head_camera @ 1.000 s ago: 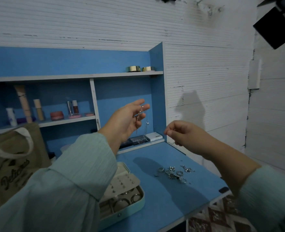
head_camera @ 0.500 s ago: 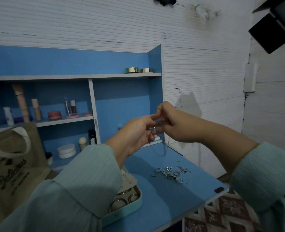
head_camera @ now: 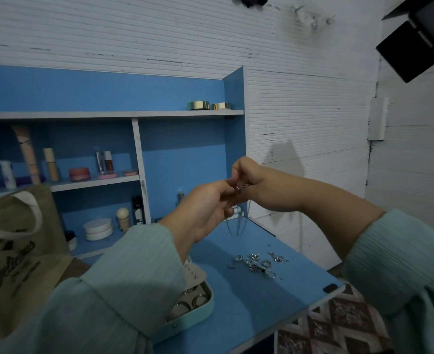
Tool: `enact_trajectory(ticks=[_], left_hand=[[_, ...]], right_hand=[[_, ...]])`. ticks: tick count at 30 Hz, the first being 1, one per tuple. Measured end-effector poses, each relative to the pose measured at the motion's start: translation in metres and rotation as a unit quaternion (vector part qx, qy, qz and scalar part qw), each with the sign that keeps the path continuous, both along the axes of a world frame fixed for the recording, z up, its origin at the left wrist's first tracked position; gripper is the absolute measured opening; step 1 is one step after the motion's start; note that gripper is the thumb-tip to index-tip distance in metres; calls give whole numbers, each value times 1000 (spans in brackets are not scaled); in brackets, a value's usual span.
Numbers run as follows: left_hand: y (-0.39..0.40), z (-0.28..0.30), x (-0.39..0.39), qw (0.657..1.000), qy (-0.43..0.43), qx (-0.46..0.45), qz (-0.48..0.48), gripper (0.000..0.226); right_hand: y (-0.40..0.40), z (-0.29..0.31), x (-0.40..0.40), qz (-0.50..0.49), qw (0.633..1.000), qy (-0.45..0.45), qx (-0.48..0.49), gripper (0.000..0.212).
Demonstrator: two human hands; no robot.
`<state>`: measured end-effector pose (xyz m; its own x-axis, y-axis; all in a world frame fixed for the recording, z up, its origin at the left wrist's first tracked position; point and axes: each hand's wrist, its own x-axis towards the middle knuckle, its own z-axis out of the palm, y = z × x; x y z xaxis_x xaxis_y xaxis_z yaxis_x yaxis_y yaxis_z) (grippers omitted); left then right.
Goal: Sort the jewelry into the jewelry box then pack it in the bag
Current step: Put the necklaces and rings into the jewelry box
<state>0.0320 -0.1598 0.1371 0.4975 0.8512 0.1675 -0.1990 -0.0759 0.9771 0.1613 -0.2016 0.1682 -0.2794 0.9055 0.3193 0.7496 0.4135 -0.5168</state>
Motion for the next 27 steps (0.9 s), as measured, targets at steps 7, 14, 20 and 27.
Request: enact_trajectory(ticks=[7,14,20,27], left_hand=[[0,0,-6,999,22,-26,-6,30],[0,4,-9,999,35,-7,0,41],[-5,8,-16,997,71,13,-13,40],[9,3,-35,982,156,81,70,46]], right_hand=[[5,-7,6,-64,998,-1,26,24],[13,-37,5,-78,974,192,-91,27],[21,-54,-1,-43,946,294,-131,16],[26,-52,-1,-21,905,404,-132,18]])
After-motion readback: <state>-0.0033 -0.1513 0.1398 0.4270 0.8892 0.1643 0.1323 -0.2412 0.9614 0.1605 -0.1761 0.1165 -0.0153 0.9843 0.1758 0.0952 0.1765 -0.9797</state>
